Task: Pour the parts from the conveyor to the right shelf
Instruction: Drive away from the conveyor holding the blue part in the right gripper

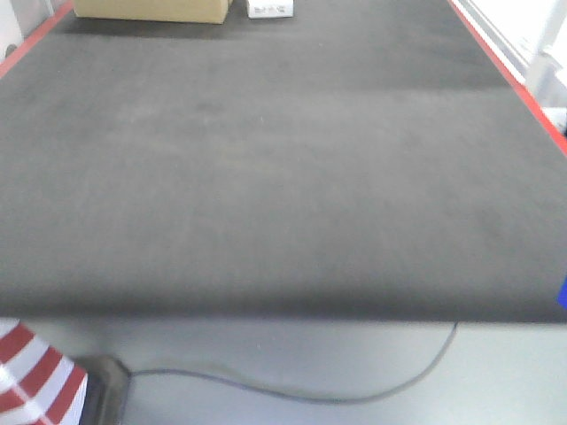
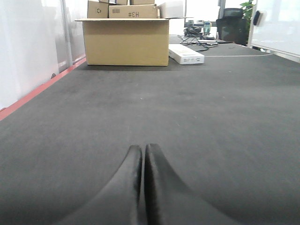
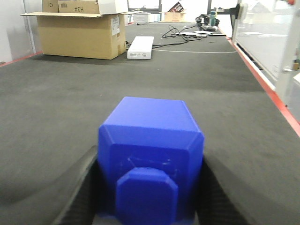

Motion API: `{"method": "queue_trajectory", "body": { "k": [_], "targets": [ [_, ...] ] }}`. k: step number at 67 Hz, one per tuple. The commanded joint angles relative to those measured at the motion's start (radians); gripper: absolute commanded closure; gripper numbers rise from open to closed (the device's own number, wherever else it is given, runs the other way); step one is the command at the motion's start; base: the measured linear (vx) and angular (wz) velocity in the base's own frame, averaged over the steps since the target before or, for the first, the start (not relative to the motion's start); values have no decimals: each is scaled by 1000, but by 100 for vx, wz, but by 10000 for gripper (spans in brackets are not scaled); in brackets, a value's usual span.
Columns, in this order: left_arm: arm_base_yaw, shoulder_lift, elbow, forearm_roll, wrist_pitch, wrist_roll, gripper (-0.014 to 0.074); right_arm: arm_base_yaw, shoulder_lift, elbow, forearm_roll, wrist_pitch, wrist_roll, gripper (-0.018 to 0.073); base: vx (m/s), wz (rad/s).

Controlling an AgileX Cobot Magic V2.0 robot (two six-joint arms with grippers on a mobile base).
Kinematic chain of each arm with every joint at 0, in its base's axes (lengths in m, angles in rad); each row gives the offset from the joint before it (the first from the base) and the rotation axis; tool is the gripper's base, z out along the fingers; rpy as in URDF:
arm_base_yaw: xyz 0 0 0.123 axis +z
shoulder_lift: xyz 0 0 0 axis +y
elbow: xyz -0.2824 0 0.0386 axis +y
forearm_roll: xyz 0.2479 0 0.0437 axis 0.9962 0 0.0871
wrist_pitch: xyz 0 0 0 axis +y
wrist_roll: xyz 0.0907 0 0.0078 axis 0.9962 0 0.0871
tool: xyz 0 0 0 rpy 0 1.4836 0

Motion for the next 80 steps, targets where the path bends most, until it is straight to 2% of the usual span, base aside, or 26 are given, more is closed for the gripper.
{"method": "queue_trajectory", "body": {
  "k": [1,58,80],
  "targets": [
    [2,-4,-26,-6,-72,-7,603,-1,11,-25,-7,-84,-10,568,-47,-9],
    [2,-4,-26,-6,-72,-7,603,0,11,-25,-7,-84,-10,568,-38,1],
    [2,-4,-26,-6,-72,-7,603,0,11,-25,-7,-84,-10,568,-14,-38]
  ]
}}
